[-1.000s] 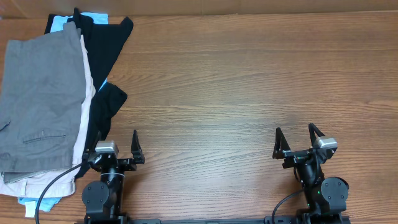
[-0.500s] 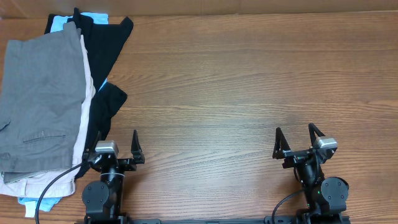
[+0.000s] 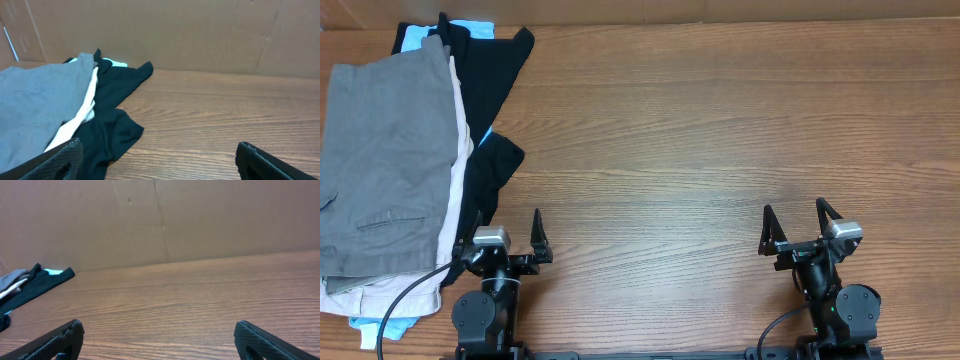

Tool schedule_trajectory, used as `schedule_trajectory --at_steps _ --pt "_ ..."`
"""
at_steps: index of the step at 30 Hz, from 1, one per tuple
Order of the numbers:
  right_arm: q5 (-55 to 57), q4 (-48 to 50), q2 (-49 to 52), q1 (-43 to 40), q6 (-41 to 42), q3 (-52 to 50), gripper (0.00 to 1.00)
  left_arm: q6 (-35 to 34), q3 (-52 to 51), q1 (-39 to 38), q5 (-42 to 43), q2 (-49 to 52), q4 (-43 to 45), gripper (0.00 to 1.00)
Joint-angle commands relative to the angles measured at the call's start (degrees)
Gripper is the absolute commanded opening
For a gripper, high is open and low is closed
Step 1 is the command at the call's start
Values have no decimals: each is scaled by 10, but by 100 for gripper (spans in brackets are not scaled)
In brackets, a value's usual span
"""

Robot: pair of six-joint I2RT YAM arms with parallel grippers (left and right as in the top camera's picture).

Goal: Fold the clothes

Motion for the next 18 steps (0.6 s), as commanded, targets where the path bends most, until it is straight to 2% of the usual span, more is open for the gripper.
schedule_trajectory --at_steps 1,12,18 --pt "2 3 -5 3 0 -6 100 -8 -2 -4 -8 -6 0 100" --pt "1 7 -5 4 0 -6 100 -8 -2 -4 2 -6 0 100" --pt "-52 74 -5 4 0 -6 100 7 -2 -3 85 -6 11 100"
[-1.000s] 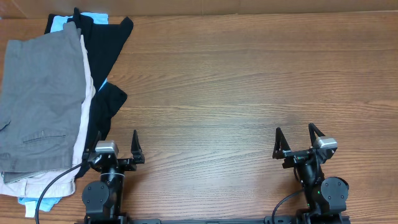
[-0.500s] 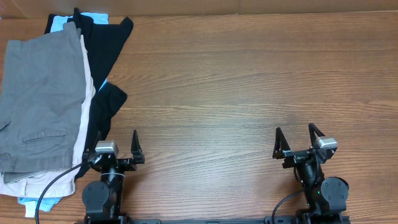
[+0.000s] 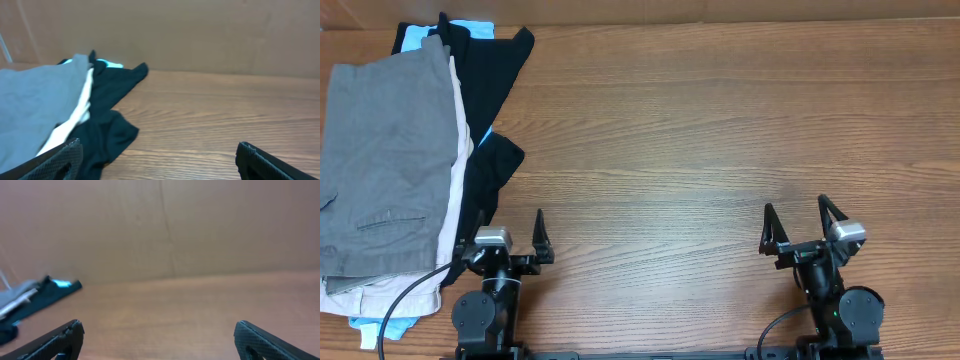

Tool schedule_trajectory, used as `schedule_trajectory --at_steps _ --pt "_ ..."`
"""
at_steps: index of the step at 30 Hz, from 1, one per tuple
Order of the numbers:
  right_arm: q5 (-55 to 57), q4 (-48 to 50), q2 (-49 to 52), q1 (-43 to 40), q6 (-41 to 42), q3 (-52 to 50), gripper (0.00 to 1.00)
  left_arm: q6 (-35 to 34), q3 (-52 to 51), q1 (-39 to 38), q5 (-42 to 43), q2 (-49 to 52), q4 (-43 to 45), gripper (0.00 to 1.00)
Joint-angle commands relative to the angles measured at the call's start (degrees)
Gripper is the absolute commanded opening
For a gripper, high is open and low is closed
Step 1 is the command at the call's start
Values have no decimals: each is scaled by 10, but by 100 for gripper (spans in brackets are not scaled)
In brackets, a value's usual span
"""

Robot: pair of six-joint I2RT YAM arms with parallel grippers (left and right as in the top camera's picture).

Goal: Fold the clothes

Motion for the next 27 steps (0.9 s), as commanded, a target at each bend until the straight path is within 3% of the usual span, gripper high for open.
schedule_trajectory --at_steps 1,14,21,27 --pt "-47 31 -5 4 0 -6 100 12 -2 -3 83 -6 9 100" --pt "-128 46 14 3 -1 45 100 -9 109 -3 114 45 -41 100" --pt "-148 -10 97 3 -9 146 100 -4 233 -3 130 186 -92 100" --pt "-161 -132 230 3 -33 298 100 -3 389 -4 138 356 -184 100"
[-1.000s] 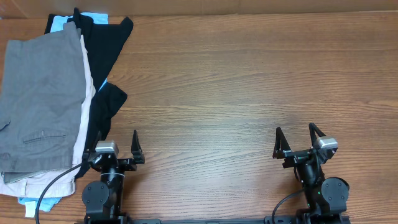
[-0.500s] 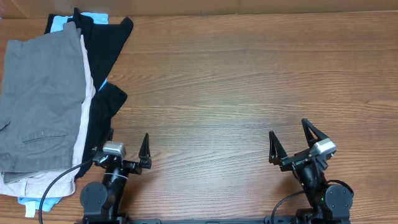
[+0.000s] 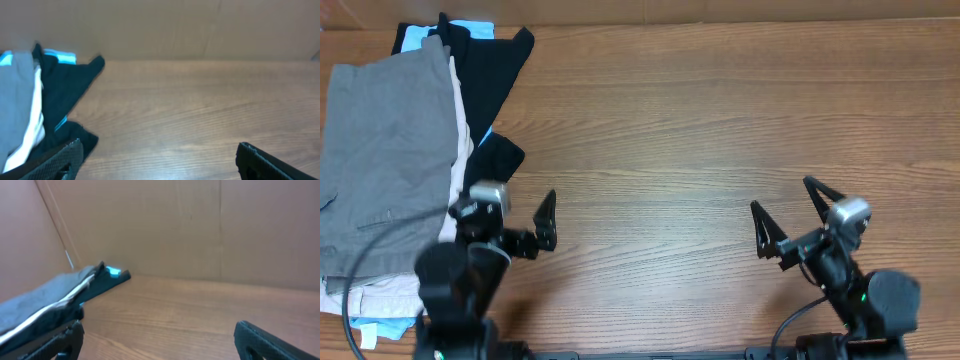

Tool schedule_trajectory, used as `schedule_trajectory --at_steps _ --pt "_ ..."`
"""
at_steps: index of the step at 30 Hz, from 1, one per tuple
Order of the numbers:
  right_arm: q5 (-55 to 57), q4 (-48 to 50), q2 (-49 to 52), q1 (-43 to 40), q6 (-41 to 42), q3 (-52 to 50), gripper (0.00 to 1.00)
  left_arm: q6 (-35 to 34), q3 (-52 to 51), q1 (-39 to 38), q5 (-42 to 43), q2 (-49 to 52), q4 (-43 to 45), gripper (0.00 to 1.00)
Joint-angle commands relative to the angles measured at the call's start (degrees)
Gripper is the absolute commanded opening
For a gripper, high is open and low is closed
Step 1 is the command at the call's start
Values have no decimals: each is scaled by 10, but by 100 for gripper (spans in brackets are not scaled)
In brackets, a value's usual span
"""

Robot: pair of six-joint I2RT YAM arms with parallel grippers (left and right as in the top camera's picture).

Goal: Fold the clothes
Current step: 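Reach the left gripper to the grey shorts on top of the pile and grasp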

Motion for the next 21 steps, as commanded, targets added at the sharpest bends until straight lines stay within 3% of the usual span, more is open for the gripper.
schedule_trajectory --at_steps 1,6,12,19,21 --pt "-9 -43 74 3 -14 94 100 -3 95 -3 17 84 -40 100" --pt "-10 -164 215 4 -13 236 100 3 256 -4 18 227 -180 100" --pt "-17 -294 374 4 -13 373 100 57 422 -3 17 382 -351 100" --pt "-101 -290 508 4 -12 408 100 92 455 -3 7 486 -363 100" --pt "-126 -289 534 4 -9 408 100 93 455 -3 -29 508 -363 100"
